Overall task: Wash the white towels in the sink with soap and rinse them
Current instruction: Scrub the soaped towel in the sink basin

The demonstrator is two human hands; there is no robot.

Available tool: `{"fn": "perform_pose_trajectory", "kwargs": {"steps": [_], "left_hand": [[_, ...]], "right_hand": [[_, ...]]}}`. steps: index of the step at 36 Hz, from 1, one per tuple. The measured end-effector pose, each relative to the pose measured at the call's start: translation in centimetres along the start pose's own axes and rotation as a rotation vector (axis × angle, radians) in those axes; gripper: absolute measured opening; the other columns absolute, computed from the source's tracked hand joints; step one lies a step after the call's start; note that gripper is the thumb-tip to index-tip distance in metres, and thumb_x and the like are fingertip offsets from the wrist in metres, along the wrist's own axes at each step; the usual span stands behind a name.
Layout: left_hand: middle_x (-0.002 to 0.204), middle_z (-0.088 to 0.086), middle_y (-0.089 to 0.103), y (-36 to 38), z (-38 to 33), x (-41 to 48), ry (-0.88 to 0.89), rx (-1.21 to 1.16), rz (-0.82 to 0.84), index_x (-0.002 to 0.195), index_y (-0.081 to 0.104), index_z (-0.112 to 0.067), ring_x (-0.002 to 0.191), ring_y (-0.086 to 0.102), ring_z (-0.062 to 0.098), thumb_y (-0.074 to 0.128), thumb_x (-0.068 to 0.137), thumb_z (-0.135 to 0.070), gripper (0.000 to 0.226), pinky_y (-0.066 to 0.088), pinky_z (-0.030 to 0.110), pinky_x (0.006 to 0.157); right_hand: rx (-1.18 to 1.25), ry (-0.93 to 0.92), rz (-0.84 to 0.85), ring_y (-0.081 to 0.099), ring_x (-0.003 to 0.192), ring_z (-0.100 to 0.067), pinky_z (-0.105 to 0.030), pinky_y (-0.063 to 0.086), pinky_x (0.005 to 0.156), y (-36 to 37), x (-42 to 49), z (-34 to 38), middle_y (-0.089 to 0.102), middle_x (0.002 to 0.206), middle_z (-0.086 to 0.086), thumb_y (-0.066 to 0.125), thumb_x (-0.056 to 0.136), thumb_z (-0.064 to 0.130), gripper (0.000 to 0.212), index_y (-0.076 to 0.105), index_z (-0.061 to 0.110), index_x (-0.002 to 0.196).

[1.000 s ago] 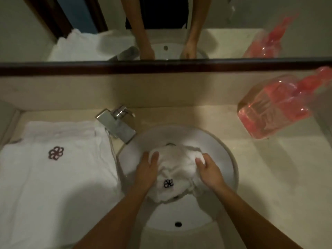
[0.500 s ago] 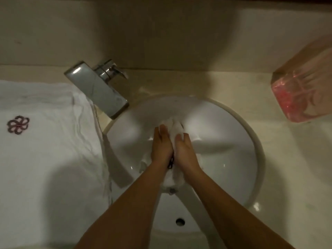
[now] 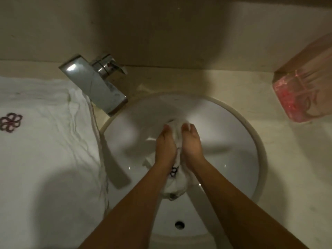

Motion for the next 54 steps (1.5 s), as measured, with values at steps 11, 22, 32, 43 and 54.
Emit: {"fn": "perform_pose_trajectory", "kwargs": {"steps": [11, 22, 32, 43, 54], "left_hand": [[0.114, 0.012, 0.076, -1.1, -3.1, 1.2, 0.088, 0.062, 0.002, 0.110, 0.072, -0.014, 0.113, 0.071, 0.029, 0.035, 0.113, -0.052, 0.053, 0.055, 0.039, 0.101], [0.167, 0.021, 0.035, -5.6, -2.9, 0.0, 0.440, 0.901, -0.181, 0.167, 0.026, -0.017, 0.149, 0.036, 0.041, 0.031, 0.112, -0.047, 0.063, 0.031, 0.054, 0.121], [0.156, 0.009, 0.055, -4.4, 1.6, -1.1, 0.373, 0.607, -0.184, 0.165, 0.033, -0.028, 0.141, 0.053, 0.031, 0.022, 0.100, -0.071, 0.079, 0.042, 0.042, 0.116], [0.058, 0.003, 0.065, -4.0, 1.0, 1.4, 0.197, 0.360, -0.151, 0.066, 0.065, -0.017, 0.056, 0.064, 0.011, 0.038, 0.111, -0.056, 0.066, 0.047, 0.029, 0.055], [0.078, 0.004, 0.074, -3.9, -1.0, 2.2, 0.238, 0.224, -0.265, 0.083, 0.074, -0.012, 0.078, 0.070, 0.019, 0.037, 0.112, -0.051, 0.061, 0.046, 0.022, 0.063]], "right_hand": [[-0.346, -0.088, 0.209, 0.054, 0.138, -0.017, -0.034, 0.032, 0.124, -1.8, 0.1, 1.8, 0.057, 0.151, 0.006, 0.051, 0.101, 0.064, 0.064, 0.056, 0.023, 0.150], [-0.842, -0.094, -0.176, 0.039, 0.140, -0.040, -0.049, 0.036, 0.115, -6.9, -2.6, -1.4, 0.037, 0.152, -0.019, 0.057, 0.104, 0.050, 0.058, 0.048, 0.014, 0.148], [-0.291, 0.170, -0.397, 0.042, 0.140, -0.042, -0.049, 0.038, 0.114, -2.7, -2.0, -5.9, 0.041, 0.156, -0.022, 0.052, 0.103, 0.060, 0.070, 0.030, 0.019, 0.155], [-0.170, -0.273, -0.164, 0.063, 0.096, 0.008, -0.008, 0.048, 0.080, 0.6, -3.5, -2.9, 0.066, 0.103, 0.017, 0.043, 0.113, 0.044, 0.025, 0.059, 0.027, 0.120], [-0.142, -0.226, -0.142, 0.064, 0.088, 0.001, -0.020, 0.050, 0.080, 1.4, -1.6, -1.8, 0.068, 0.095, 0.006, 0.046, 0.113, 0.031, 0.024, 0.065, 0.017, 0.107]]}}
Point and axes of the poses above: each hand's wrist, its own x-axis towards the middle knuckle, its own y-axis out of the palm, z = x × y, the point moved 7 cm from there along x, towards the middle knuckle
